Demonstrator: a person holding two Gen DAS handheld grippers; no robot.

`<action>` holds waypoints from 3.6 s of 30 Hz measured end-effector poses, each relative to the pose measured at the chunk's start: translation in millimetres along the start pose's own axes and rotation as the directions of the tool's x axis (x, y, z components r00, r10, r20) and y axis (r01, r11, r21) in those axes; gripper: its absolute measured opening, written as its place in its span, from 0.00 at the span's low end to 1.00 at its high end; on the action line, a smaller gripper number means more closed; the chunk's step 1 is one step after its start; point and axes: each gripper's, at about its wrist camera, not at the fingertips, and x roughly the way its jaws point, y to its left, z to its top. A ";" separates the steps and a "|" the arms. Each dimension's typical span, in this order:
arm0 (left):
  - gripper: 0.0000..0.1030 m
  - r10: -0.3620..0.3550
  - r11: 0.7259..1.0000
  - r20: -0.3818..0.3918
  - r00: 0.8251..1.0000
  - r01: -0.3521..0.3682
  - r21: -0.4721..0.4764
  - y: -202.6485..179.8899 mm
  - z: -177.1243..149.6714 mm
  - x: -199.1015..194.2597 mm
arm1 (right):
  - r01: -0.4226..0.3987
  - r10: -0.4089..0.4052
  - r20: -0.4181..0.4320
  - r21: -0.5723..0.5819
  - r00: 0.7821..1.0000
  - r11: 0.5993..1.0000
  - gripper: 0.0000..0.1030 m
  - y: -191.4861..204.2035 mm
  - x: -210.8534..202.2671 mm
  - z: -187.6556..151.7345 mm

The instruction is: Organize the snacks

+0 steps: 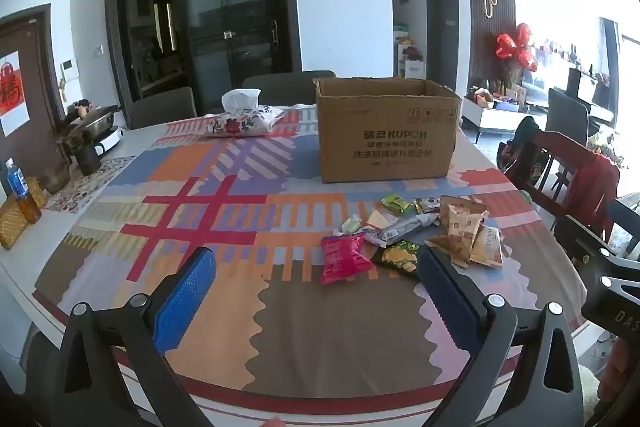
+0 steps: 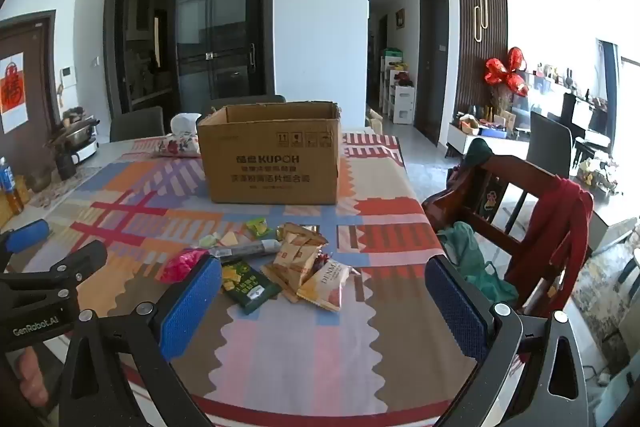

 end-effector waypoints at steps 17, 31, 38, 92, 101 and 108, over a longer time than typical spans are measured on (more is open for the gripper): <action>1.00 -0.002 1.000 0.009 1.000 0.002 0.003 9.5 3.8 -10.0 | -0.004 0.004 0.002 0.000 1.000 1.000 1.00 0.0 0.2 0.0; 1.00 -0.001 1.000 0.011 1.000 0.001 0.005 6.6 2.6 -8.7 | -0.005 0.005 0.002 0.000 1.000 1.000 1.00 0.4 -1.1 0.3; 1.00 0.000 1.000 0.011 1.000 0.000 0.004 6.2 2.6 -8.7 | -0.004 0.004 0.003 0.000 1.000 1.000 1.00 0.6 -1.4 0.4; 1.00 -0.001 1.000 0.008 1.000 0.001 0.004 3.6 2.5 -7.9 | -0.017 0.017 -0.011 -0.002 1.000 1.000 1.00 3.3 2.7 2.4; 1.00 -0.017 1.000 -0.021 1.000 0.017 0.001 -0.4 3.0 13.3 | -0.066 0.065 -0.071 -0.015 0.995 0.998 1.00 4.8 28.3 1.1; 0.94 -0.024 1.000 -0.045 0.999 0.024 -0.002 0.7 7.8 37.7 | -0.117 0.111 -0.116 -0.050 0.987 0.992 0.95 14.4 58.1 3.6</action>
